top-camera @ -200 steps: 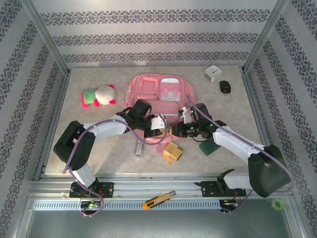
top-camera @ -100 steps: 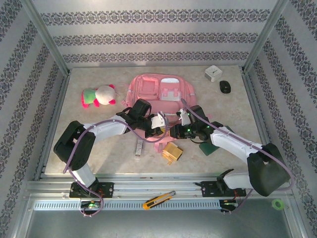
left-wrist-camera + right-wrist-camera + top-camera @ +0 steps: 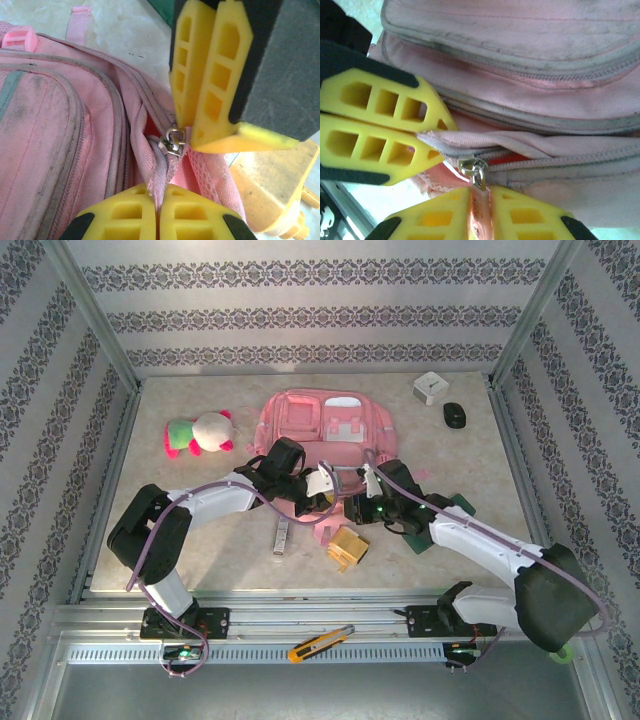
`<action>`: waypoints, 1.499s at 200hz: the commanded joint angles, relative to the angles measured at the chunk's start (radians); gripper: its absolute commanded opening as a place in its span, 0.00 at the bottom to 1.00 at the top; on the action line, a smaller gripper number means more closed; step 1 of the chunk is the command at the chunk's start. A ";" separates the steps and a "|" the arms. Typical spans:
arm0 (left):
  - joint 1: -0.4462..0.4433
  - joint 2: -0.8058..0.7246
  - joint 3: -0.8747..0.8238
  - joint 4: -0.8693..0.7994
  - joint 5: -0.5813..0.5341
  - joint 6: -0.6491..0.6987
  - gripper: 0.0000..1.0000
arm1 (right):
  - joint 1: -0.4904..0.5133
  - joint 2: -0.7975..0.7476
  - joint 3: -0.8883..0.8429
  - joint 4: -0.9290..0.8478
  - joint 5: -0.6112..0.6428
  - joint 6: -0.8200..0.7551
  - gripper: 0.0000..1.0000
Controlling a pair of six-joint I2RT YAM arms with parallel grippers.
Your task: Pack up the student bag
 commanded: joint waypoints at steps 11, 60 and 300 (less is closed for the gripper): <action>0.004 -0.055 0.030 0.140 0.072 -0.030 0.00 | 0.030 -0.037 -0.040 -0.040 0.070 0.039 0.15; 0.004 -0.057 0.032 0.162 0.090 -0.049 0.00 | 0.063 0.025 0.002 -0.040 0.122 0.049 0.22; 0.140 -0.247 -0.018 -0.286 0.019 0.244 0.56 | -0.047 -0.017 0.083 -0.171 0.042 -0.094 0.00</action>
